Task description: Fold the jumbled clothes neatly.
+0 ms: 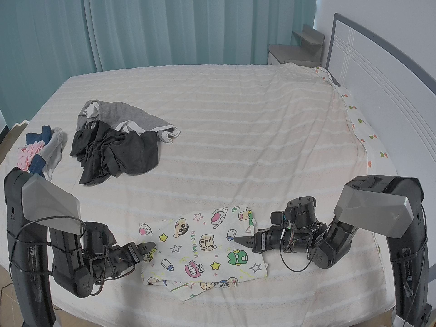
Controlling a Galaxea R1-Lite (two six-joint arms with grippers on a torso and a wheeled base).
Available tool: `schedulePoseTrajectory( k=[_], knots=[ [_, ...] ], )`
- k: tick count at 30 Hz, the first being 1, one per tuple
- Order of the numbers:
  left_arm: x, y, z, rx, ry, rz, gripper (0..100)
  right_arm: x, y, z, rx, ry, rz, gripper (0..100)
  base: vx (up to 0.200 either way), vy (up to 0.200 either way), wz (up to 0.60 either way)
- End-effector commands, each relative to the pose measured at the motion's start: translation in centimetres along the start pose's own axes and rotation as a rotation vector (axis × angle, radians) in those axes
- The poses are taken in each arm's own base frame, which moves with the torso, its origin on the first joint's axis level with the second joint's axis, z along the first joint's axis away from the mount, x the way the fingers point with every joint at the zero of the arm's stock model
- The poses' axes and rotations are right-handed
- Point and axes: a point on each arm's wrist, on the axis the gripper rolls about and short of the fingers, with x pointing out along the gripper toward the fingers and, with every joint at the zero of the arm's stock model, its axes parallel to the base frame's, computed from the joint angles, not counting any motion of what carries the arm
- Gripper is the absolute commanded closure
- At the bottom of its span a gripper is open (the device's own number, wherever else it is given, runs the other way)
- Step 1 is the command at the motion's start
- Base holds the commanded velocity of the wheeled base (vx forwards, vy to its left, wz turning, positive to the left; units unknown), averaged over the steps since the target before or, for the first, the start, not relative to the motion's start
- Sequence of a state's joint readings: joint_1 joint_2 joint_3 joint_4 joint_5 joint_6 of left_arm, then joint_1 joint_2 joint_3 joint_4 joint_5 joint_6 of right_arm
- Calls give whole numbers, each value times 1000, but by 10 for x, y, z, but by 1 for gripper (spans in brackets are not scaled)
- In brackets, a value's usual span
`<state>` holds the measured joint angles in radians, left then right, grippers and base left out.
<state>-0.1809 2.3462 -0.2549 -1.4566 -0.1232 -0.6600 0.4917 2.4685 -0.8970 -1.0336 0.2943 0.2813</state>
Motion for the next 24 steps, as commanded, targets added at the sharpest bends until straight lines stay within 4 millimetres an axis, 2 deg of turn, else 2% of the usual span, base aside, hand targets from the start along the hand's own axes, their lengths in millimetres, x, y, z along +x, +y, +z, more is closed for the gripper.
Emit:
schedulePoseTrajectory(
  k=[1,8,14,24],
  knots=[
    [-9,1,6,-9,-12,-8,0,1,0,0,1,-2,0,0,0,0,0],
    [-3,-2,0,4,9,-20,0,1,-2,0,2,-6,-3,0,0,0,0],
    [11,2,-6,10,25,0,0,6,-4,2,3,-14,-5,0,0,0,0],
    [24,-11,-5,-12,8,-52,0,13,-7,0,2,-12,-4,0,0,0,0]
  ],
)
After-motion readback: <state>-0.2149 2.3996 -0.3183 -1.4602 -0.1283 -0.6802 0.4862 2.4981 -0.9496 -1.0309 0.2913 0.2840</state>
